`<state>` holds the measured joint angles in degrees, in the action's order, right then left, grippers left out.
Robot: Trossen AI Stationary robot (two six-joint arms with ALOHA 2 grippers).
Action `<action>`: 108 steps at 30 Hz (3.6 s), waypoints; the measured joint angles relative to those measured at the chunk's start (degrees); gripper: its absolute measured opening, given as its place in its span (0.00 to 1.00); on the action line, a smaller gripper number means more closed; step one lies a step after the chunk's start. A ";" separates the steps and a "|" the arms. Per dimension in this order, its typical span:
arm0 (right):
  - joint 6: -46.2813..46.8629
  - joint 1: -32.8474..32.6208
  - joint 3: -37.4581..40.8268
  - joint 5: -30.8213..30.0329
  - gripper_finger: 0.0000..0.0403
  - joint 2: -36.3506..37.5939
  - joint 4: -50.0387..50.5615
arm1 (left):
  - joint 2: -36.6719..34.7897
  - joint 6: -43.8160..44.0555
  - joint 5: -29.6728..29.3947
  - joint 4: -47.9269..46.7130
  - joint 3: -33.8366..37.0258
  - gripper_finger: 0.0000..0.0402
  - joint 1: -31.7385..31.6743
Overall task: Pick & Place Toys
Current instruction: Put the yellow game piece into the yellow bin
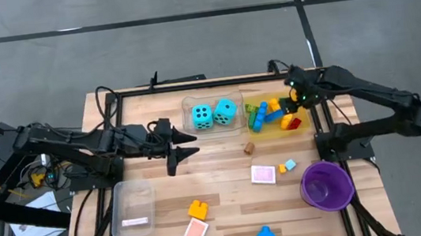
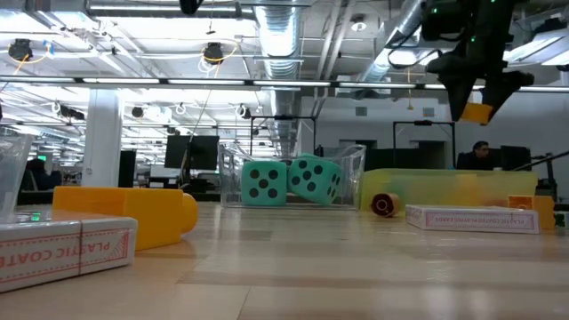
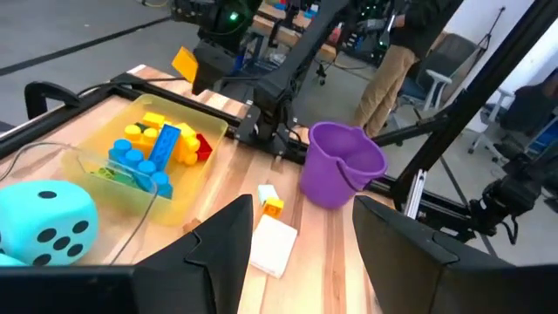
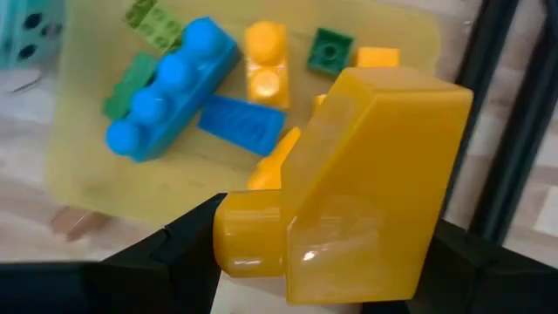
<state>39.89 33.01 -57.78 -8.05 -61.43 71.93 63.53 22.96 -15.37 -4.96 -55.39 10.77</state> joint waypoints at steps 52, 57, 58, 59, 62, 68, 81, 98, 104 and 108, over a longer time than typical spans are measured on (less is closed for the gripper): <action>-5.59 19.50 17.88 9.73 0.71 -4.52 -25.10 | 0.00 1.79 -3.17 10.27 3.12 0.49 -0.72; -5.54 19.55 17.88 9.56 0.71 -4.52 -26.86 | 0.00 1.79 -3.16 10.24 3.12 0.49 -0.72; -5.54 19.55 17.88 9.57 0.71 -4.52 -27.08 | 0.00 1.79 -3.16 10.24 3.12 0.49 -0.71; -5.52 19.55 17.88 9.57 0.71 -4.52 -27.29 | 0.00 1.79 -3.14 10.24 3.12 0.49 -0.70; -5.46 19.55 17.88 9.57 0.71 -4.52 -27.22 | 0.00 1.79 -3.13 10.22 3.12 0.49 -0.70; -5.51 19.55 17.88 9.74 0.71 -3.69 -27.30 | 0.00 1.79 -3.09 10.22 3.12 0.49 -0.70; -4.49 19.55 17.86 11.04 0.91 -2.36 -26.35 | 0.00 1.79 -2.90 10.20 3.12 0.49 -0.68; -0.53 19.43 17.86 10.94 0.94 15.84 -25.55 | 0.00 2.86 -2.78 10.15 3.12 0.49 0.22; 0.82 14.92 17.84 20.62 0.94 28.05 -27.98 | 0.00 2.61 -2.80 10.18 3.12 0.49 0.22; 5.92 8.89 17.84 23.13 0.94 34.05 -29.67 | 0.00 0.16 -2.81 10.18 3.12 0.49 0.22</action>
<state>45.81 41.90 -39.94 15.08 -27.38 42.26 63.53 23.12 -18.17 5.21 -52.27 10.98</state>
